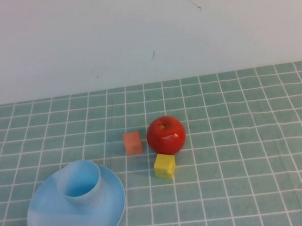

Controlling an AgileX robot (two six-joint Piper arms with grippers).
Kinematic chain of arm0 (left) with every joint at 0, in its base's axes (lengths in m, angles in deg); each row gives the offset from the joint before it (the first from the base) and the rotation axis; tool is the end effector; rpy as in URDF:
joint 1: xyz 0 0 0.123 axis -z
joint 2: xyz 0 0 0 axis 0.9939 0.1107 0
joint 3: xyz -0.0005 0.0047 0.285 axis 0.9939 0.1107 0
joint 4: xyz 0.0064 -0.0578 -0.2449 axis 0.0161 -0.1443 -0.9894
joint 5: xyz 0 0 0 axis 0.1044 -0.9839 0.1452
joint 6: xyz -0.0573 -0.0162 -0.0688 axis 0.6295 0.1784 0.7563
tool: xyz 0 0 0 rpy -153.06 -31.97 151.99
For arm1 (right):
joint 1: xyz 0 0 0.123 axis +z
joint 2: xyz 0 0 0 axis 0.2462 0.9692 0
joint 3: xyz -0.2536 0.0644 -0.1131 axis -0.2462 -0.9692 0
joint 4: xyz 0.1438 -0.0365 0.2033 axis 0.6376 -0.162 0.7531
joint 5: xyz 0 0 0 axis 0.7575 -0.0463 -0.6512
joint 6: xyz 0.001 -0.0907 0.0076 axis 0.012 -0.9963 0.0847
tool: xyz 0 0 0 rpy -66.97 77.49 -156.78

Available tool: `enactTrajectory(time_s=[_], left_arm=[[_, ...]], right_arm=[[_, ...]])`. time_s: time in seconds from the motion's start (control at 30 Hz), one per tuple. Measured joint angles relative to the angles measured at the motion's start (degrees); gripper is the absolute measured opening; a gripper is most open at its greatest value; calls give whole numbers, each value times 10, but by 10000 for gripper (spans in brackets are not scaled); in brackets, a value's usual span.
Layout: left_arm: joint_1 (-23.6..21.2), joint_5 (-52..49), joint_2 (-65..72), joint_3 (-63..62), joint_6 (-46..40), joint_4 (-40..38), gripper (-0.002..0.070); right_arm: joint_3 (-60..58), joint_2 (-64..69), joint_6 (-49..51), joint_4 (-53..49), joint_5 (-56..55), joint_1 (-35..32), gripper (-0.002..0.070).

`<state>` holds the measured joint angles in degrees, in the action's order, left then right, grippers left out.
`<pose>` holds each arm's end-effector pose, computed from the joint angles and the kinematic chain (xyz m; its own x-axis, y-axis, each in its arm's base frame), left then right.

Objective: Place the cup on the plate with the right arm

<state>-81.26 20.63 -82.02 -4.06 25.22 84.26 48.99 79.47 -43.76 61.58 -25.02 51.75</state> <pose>0.0531 -0.0051 0.1755 -0.2666 -0.1142 -0.9570 0.0391 0.9909 -0.1291 0.1314 0.0697 0.4138 -0.1809 -0.6978 -0.6931 -0.5468 0.6571 -0.5188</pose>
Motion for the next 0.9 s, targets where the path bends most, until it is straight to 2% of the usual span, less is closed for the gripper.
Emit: enactTrajectory(time_s=[0.23, 0.4, 0.6, 0.9], left_arm=[[0, 0, 0, 0, 1, 0, -3], [0, 0, 0, 0, 1, 0, -3], [0, 0, 0, 0, 1, 0, -3], [0, 0, 0, 0, 1, 0, -3]], right_arm=[[-177, -184, 21, 48, -31, 0, -2], [-251, -283, 22, 94, -31, 0, -2], [-269, -343, 22, 102, -31, 0, -2], [-269, -350, 36, 138, -31, 0, -2]])
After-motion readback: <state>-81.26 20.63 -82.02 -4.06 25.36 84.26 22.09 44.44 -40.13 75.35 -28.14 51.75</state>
